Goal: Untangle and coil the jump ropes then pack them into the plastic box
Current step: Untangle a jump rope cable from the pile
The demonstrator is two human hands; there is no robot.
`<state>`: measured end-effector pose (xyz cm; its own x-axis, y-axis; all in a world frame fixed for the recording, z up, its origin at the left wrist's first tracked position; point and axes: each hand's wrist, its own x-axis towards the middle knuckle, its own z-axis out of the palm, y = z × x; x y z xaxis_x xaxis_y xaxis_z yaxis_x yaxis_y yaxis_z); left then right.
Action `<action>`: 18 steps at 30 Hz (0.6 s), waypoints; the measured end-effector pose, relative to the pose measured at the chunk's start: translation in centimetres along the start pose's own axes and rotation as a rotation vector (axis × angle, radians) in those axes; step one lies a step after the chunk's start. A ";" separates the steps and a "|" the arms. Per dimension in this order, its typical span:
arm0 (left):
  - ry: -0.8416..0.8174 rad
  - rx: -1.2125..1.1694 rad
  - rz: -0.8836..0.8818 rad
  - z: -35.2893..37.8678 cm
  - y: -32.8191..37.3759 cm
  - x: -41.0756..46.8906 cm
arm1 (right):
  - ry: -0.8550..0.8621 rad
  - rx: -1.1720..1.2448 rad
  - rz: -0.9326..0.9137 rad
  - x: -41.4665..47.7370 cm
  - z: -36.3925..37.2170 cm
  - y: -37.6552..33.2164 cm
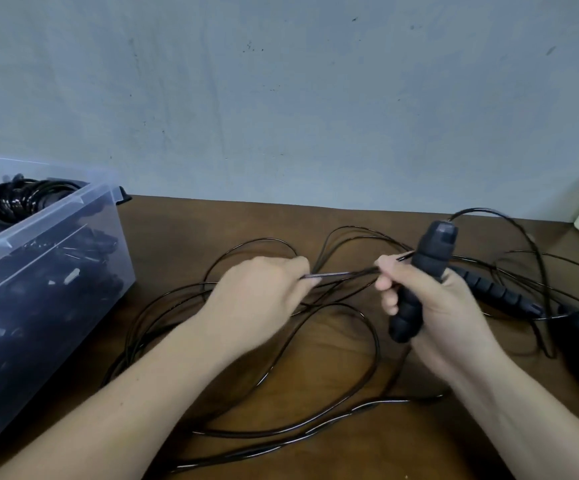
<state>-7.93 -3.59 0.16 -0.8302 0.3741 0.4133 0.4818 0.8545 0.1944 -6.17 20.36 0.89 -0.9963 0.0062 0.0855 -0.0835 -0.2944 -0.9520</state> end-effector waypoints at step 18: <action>0.057 -0.210 -0.304 -1.4 -1.2 0.0 | 0.132 0.014 0.335 0.3 0.0 2.0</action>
<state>-8.16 -5.11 1.15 -0.9302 0.0887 0.3561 0.2674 0.8286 0.4918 -6.67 19.77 -0.98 -0.9623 0.0305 -0.2703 0.2475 -0.3137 -0.9167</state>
